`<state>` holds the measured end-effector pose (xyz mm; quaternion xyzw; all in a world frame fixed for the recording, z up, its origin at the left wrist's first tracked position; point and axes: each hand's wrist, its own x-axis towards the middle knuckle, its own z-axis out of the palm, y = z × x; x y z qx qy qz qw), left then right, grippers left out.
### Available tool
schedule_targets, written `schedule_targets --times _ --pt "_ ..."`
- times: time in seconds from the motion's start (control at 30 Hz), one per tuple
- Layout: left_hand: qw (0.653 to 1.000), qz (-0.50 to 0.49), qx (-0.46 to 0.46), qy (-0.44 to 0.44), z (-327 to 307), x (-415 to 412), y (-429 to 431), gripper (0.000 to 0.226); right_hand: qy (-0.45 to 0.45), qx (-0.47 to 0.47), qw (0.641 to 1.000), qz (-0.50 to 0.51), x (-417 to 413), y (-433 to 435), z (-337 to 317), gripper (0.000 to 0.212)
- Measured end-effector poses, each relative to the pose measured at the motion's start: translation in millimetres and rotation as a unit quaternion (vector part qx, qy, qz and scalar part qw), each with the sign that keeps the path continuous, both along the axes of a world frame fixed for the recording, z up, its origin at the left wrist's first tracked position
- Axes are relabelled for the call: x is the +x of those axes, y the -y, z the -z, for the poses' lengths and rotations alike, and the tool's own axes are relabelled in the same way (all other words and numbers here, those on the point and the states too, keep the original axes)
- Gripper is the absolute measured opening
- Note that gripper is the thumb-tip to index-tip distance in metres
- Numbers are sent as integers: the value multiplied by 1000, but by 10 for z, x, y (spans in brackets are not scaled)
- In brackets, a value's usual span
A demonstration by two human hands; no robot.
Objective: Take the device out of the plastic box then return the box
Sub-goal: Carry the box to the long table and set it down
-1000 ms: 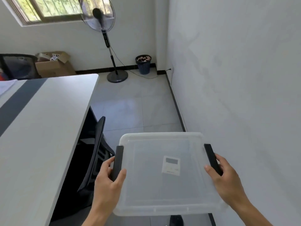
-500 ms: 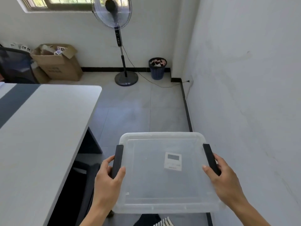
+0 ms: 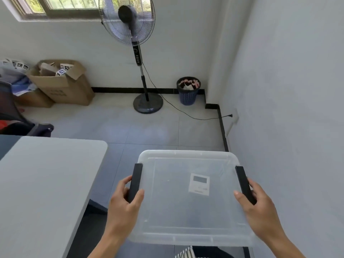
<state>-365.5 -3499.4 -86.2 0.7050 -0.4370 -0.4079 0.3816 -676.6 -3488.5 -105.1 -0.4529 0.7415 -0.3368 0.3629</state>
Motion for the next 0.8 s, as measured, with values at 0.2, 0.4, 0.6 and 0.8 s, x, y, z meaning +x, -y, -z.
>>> schedule_targets --times 0.2,0.4,0.6,0.8 --pt "996 -85 -4 -7 -46 -7 1377 42 4 21 997 -72 46 1861 -1 48" --pt "976 -217 -17 -6 -2 339 2183 36 -11 0 977 -211 553 3546 -211 47" --pt "949 -316 -6 12 164 960 2925 33 -31 -15 956 -293 1464 4711 -116 49" --pt "931 -366 -4 6 264 1802 3729 33 -29 -7 945 -325 2409 5672 -165 55"
